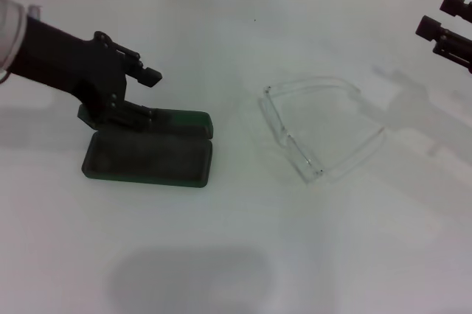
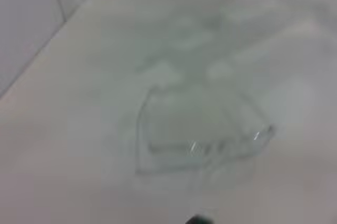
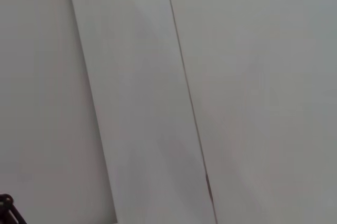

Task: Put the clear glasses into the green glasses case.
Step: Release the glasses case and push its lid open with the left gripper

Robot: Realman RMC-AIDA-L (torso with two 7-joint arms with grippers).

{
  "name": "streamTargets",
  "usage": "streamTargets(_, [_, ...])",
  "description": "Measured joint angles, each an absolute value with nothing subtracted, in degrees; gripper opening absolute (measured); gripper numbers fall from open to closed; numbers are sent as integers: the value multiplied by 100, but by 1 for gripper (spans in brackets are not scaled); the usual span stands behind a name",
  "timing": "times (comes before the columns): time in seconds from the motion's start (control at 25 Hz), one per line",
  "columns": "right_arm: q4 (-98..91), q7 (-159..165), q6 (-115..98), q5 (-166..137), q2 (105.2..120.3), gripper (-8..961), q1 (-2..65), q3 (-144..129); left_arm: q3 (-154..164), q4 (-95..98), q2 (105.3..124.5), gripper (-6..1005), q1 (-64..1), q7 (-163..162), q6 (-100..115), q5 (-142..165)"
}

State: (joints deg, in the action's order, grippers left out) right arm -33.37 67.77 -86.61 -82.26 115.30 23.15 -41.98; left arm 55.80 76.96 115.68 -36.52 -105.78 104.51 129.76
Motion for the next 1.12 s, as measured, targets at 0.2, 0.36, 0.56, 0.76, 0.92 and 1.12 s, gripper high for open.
streamTargets(0.2, [-3227, 6776, -8660, -8218, 11533, 718, 2325, -4192, 5764, 7937, 11820, 647, -4005, -10570, 10214, 14212])
streamTargets(0.36, [-3188, 6758, -8643, -8217, 11532, 717, 2322, -4178, 6134, 7897, 11919, 647, -4050, -10584, 9841, 14688])
streamTargets(0.56, [-3188, 6741, -8616, -8217, 11530, 716, 2312, -4170, 6646, 7830, 11958, 646, -4006, -10740, 9569, 14991])
streamTargets(0.76, [-3189, 6724, -8555, -8217, 11523, 715, 2338, -4166, 6827, 7705, 11969, 646, -4028, -10829, 9498, 15000])
streamTargets(0.92, [-3190, 6709, -8537, -8217, 11522, 715, 2360, -4166, 6936, 7457, 11958, 645, -4064, -10816, 9312, 15023])
streamTargets(1.12, [-3191, 6648, -8533, -8187, 11528, 714, 2342, -4166, 6951, 7271, 11948, 644, -4106, -10780, 9117, 15132])
